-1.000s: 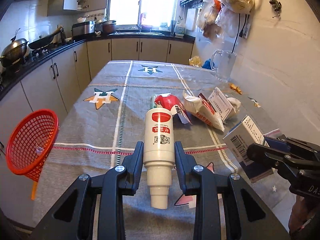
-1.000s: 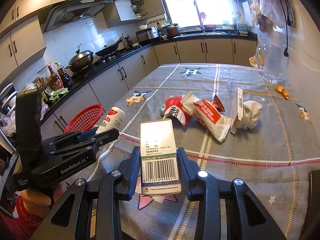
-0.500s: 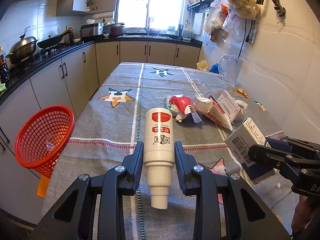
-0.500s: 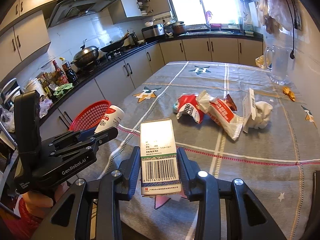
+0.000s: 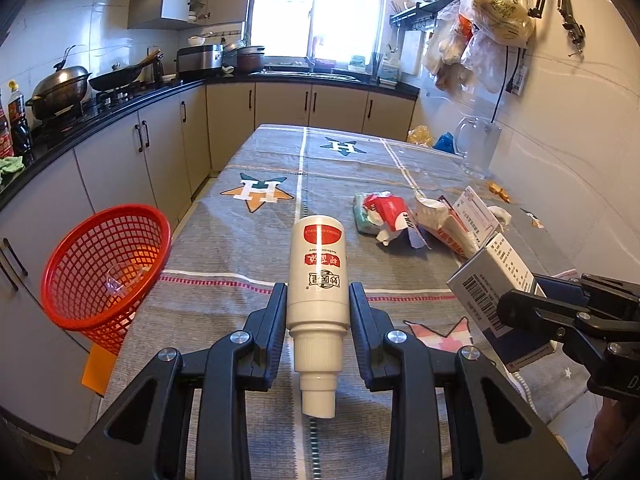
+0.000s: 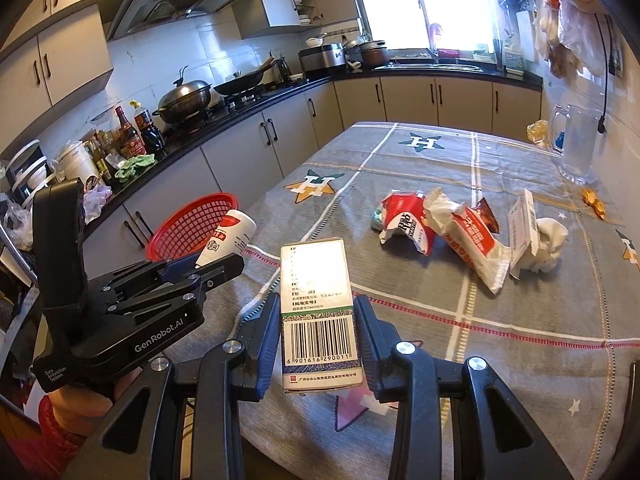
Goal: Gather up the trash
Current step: 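Carry the white bottle with the left tool while the right tool carries the barcode box to the basket, then open both tools over the red basket to drop bottle and box, then move the right tool to the white towel and close on it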
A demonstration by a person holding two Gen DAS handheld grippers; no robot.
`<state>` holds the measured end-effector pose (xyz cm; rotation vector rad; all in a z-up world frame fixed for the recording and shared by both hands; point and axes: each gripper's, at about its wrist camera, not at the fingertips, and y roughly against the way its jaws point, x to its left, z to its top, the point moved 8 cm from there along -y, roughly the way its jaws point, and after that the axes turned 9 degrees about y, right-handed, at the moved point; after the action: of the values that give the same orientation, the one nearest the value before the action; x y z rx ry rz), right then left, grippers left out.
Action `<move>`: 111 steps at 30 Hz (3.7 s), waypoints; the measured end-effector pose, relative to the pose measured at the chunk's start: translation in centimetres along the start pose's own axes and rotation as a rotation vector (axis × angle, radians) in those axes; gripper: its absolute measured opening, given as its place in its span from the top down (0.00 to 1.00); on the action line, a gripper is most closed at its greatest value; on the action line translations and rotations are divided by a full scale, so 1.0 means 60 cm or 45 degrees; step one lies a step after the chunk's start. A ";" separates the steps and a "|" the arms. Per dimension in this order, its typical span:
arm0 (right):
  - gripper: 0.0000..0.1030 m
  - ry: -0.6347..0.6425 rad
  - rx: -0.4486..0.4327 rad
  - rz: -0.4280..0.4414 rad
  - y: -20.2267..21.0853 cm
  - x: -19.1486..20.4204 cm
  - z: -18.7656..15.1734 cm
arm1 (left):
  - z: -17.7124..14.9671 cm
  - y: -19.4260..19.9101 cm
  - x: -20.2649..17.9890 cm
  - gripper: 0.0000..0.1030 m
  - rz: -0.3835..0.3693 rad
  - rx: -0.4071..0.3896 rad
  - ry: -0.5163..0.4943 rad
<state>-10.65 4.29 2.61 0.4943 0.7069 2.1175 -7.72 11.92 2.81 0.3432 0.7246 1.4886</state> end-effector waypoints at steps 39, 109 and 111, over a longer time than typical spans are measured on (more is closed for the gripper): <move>0.62 0.122 0.123 0.188 -0.168 0.159 0.145 | 0.063 0.015 0.337 0.72 0.193 -0.061 0.389; 0.48 -0.673 -0.031 -0.261 -0.017 -0.368 0.025 | 0.018 -0.103 -0.034 0.50 -0.038 0.180 -0.039; 0.48 -0.762 -0.024 -0.291 -0.013 -0.418 0.004 | 0.022 -0.114 -0.048 0.50 -0.048 0.195 -0.047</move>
<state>4.47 -15.57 -0.14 0.9358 0.3740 1.6366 -1.35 8.83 0.19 0.4700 0.8133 1.3915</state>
